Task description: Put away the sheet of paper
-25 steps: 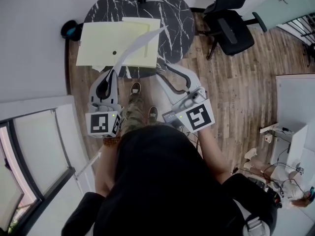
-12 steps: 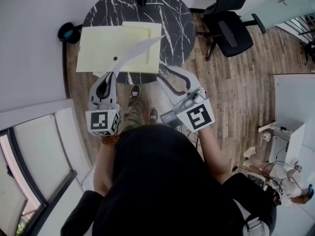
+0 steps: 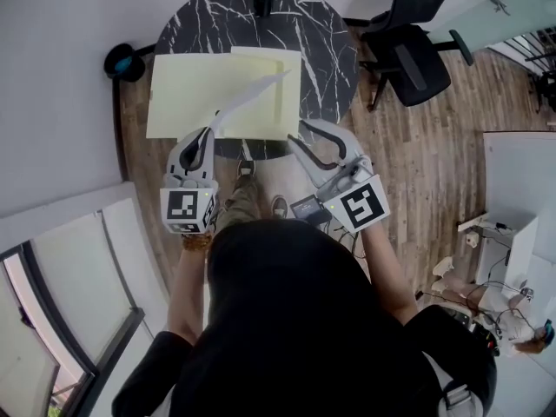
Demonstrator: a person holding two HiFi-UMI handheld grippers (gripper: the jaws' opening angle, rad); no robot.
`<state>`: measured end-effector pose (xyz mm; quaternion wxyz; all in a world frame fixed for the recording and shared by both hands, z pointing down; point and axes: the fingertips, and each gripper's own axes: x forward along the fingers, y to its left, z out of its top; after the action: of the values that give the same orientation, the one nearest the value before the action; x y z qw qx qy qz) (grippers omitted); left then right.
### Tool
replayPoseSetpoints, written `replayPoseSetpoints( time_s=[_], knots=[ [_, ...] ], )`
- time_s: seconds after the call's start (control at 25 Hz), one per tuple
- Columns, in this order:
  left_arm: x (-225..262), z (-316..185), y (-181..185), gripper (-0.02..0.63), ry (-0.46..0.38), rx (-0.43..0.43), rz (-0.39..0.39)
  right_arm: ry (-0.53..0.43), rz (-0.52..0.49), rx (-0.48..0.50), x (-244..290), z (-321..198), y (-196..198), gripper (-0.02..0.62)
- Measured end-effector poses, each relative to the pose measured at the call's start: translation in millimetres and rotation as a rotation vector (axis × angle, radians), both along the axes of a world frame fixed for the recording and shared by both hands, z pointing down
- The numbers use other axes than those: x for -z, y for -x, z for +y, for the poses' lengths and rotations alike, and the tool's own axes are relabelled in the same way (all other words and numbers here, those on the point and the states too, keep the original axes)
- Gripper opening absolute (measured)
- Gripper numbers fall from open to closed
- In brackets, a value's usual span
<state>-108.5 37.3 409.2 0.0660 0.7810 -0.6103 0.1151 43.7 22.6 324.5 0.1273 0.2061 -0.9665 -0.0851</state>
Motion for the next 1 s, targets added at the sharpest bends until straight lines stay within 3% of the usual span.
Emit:
replayPoseSetpoints(
  time_s=[0.36,0.68,1.0],
  knots=[
    [-33,-24,45,0.011,0.063,-0.041,0.070,-0.004,0.046,-0.047,-1,-25,39,0.109],
    [-58,-43,61,0.011,0.180,-0.171,0.137,0.018,0.062,-0.123,-6,-49,62,0.109],
    [-62,-66,68,0.011,0.194,-0.243,0.153,-0.050,0.051,-0.237,9,-87,59,0.109]
  ],
)
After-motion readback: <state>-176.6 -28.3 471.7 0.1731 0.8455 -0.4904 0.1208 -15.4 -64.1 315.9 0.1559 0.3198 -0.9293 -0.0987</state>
